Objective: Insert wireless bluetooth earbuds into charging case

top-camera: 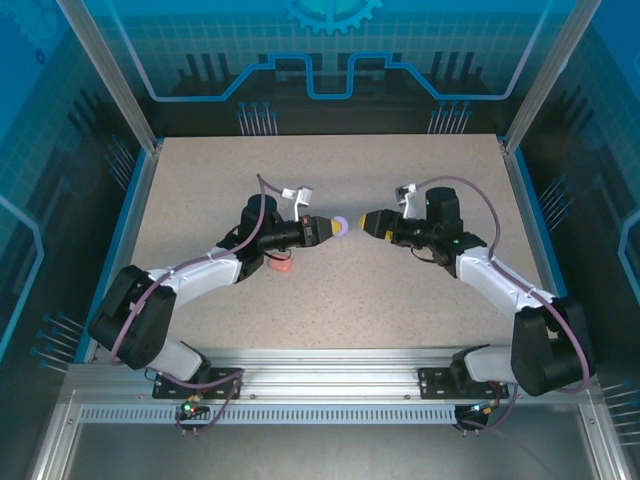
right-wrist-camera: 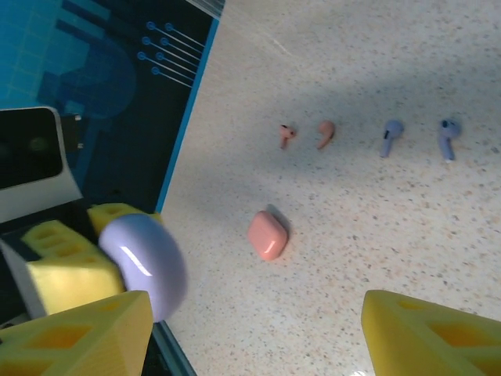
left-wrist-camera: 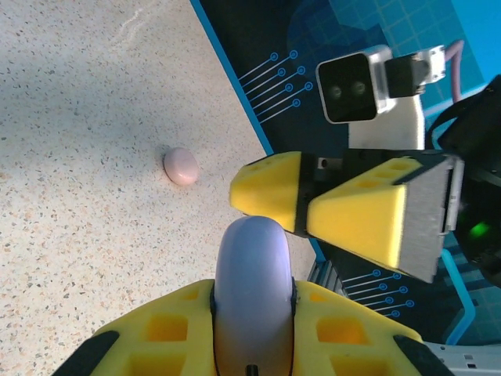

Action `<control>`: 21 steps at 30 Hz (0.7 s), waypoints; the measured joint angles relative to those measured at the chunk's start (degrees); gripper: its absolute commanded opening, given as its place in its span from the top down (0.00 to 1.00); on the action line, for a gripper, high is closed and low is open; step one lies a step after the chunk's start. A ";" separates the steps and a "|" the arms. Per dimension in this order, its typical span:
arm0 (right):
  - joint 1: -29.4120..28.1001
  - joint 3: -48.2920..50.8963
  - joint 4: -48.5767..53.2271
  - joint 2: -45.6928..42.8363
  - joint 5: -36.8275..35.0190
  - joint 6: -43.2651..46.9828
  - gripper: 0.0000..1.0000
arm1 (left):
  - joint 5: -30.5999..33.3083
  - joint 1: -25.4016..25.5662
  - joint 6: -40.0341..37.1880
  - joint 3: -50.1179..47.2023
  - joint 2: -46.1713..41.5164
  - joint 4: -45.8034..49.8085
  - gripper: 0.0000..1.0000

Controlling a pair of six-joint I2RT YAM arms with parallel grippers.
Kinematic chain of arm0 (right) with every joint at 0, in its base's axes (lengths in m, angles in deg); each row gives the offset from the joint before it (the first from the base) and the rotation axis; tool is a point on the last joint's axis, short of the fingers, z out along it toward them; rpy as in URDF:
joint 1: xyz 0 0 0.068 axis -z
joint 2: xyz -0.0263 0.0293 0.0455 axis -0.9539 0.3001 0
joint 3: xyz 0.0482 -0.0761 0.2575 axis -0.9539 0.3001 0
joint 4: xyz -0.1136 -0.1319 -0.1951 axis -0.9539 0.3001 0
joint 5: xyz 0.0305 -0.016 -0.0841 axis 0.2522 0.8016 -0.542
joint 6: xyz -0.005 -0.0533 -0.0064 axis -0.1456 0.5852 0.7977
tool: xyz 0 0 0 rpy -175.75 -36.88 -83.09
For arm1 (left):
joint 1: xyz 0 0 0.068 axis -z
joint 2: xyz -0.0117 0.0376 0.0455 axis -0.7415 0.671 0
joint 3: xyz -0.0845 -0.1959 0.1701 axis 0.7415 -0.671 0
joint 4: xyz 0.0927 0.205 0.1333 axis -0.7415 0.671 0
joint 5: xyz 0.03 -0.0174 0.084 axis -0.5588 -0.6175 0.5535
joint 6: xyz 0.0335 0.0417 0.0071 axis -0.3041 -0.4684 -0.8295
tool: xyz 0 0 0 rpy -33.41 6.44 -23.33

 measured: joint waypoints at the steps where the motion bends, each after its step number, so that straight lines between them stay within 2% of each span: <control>1: -0.52 -0.52 0.20 -0.09 -0.02 -0.13 0.28 | 0.00 0.00 -0.02 0.00 0.00 0.00 1.00; 6: -3.72 -3.74 3.43 -0.07 -2.95 -3.17 0.21 | 0.02 -0.11 -0.72 0.00 0.00 0.04 1.00; 13: -5.68 -10.19 13.77 0.15 -15.91 -23.23 0.14 | 2.01 -0.15 -2.91 0.00 0.00 0.07 1.00; 21: -12.48 -16.94 20.50 7.45 -22.47 -40.11 0.13 | 5.09 -0.15 -5.86 0.00 -0.02 1.09 1.00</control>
